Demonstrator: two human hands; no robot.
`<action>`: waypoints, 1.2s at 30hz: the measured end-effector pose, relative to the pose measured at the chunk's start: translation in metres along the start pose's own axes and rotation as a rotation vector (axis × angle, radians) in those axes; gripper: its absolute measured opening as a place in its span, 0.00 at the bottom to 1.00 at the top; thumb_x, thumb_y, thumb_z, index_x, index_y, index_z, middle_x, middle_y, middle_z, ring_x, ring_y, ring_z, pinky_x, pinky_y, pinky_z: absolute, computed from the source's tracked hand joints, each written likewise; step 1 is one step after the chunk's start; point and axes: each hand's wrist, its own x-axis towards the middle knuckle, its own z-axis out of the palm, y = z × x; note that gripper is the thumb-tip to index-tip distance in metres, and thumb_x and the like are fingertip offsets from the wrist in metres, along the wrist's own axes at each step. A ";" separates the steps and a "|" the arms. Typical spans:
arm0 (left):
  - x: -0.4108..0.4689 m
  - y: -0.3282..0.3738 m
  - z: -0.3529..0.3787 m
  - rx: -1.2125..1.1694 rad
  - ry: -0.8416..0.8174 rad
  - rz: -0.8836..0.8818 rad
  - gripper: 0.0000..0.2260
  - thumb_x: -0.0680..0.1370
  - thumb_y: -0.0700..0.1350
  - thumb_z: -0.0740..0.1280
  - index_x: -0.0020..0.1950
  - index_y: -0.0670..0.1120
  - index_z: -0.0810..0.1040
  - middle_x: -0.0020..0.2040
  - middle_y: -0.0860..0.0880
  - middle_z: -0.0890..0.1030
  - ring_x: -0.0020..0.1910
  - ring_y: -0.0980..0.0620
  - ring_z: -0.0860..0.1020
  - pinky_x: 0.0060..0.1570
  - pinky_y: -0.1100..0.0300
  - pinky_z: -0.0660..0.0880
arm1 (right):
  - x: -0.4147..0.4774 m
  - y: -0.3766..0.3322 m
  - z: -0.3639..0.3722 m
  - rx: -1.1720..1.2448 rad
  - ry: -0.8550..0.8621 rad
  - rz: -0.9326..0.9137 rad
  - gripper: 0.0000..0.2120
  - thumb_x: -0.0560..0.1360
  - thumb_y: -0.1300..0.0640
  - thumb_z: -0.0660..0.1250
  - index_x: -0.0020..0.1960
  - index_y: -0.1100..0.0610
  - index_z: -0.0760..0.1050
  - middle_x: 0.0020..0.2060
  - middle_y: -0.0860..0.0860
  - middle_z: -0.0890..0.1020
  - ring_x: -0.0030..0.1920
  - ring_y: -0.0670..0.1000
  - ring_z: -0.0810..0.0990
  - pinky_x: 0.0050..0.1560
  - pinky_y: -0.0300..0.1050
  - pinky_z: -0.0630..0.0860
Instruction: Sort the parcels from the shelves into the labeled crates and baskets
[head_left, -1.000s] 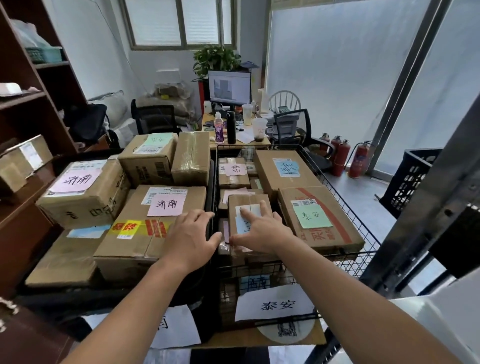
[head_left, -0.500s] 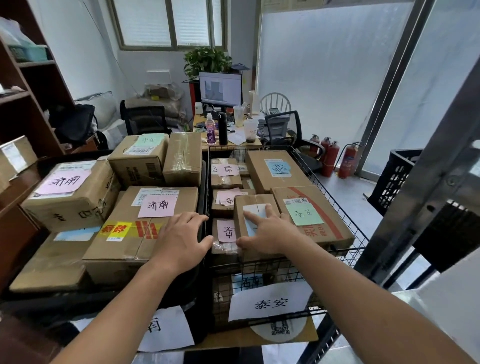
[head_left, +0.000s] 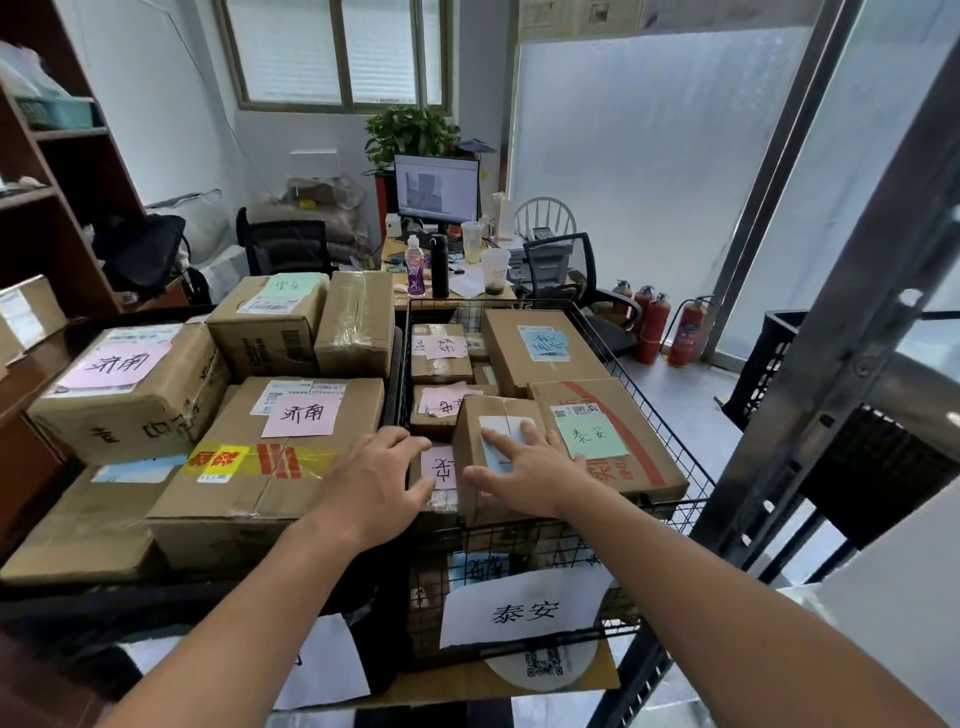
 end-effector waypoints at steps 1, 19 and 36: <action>-0.001 0.002 0.002 0.041 -0.028 0.010 0.23 0.80 0.59 0.60 0.74 0.56 0.66 0.73 0.55 0.67 0.72 0.52 0.65 0.72 0.52 0.61 | -0.001 0.000 0.003 -0.017 0.020 -0.007 0.38 0.75 0.24 0.51 0.80 0.33 0.44 0.83 0.53 0.42 0.81 0.64 0.40 0.76 0.74 0.42; -0.005 -0.011 -0.003 0.150 -0.097 0.035 0.26 0.80 0.59 0.59 0.76 0.52 0.65 0.77 0.51 0.62 0.77 0.49 0.56 0.74 0.50 0.58 | -0.001 -0.017 0.015 -0.025 0.086 0.018 0.38 0.75 0.23 0.51 0.80 0.33 0.43 0.82 0.48 0.39 0.81 0.59 0.36 0.73 0.77 0.40; -0.004 -0.023 -0.022 -0.083 0.070 0.462 0.22 0.80 0.57 0.59 0.73 0.52 0.66 0.72 0.51 0.68 0.70 0.47 0.67 0.67 0.48 0.70 | -0.094 -0.037 0.054 -0.079 0.680 0.298 0.27 0.82 0.43 0.60 0.78 0.51 0.63 0.73 0.53 0.72 0.73 0.57 0.68 0.69 0.54 0.68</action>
